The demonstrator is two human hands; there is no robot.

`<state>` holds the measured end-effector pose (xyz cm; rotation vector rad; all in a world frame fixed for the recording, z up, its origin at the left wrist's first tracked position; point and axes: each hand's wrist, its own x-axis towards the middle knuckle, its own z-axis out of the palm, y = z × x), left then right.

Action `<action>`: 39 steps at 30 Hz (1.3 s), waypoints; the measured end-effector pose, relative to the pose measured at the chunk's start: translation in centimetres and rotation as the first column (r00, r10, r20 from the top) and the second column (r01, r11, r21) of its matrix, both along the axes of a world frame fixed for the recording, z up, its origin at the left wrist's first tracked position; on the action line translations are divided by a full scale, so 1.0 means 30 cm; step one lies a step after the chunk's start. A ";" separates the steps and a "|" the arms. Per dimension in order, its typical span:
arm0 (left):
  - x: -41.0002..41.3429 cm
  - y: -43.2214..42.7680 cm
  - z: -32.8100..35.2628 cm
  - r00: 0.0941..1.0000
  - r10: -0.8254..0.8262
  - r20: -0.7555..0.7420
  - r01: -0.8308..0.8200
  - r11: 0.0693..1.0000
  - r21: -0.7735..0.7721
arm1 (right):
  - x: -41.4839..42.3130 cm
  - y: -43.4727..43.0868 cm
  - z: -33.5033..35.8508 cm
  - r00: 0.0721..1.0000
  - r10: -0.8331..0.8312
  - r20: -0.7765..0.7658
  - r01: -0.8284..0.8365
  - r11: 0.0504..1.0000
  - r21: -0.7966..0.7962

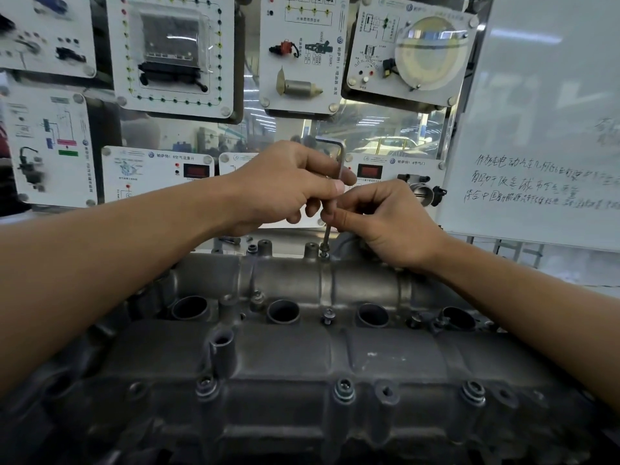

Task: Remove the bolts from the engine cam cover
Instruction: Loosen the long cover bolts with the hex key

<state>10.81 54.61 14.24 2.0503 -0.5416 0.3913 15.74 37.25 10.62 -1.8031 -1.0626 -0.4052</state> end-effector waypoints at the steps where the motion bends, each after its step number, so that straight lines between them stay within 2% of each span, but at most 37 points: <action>1: 0.000 -0.001 -0.001 1.000 -0.001 0.007 0.001 1.000 0.003 | 0.001 -0.002 0.000 1.000 -0.001 0.001 0.001 1.000 -0.007; 5: 0.006 -0.003 -0.004 0.999 0.031 0.045 -0.031 0.999 -0.009 | 0.004 -0.004 0.002 1.000 -0.008 0.013 0.008 0.999 -0.039; 8: 0.013 -0.001 -0.010 0.994 0.068 0.088 -0.061 0.995 -0.075 | -0.001 0.001 0.002 1.000 0.018 -0.003 -0.018 1.000 -0.006; 13: 0.023 -0.015 -0.024 0.986 0.110 0.124 -0.090 0.983 -0.160 | 0.002 0.010 -0.005 1.000 -0.028 -0.008 0.028 0.999 0.043; 17: 0.034 -0.020 -0.026 0.976 0.165 0.144 -0.148 0.982 -0.120 | 0.004 0.009 -0.006 0.996 -0.083 -0.027 0.084 0.995 0.060; 24: 0.016 -0.024 -0.011 0.999 0.050 0.007 -0.049 0.996 -0.074 | -0.020 0.007 0.003 0.996 -0.093 -0.001 0.093 0.995 0.021; 28: 0.015 -0.019 -0.005 1.000 0.024 -0.007 -0.025 0.997 -0.074 | -0.027 0.005 0.004 0.996 -0.093 0.000 0.093 0.996 -0.005; 39: 0.041 -0.007 -0.025 0.971 0.154 0.185 -0.136 0.985 -0.109 | -0.020 0.009 -0.001 0.996 -0.081 -0.031 0.082 0.996 0.047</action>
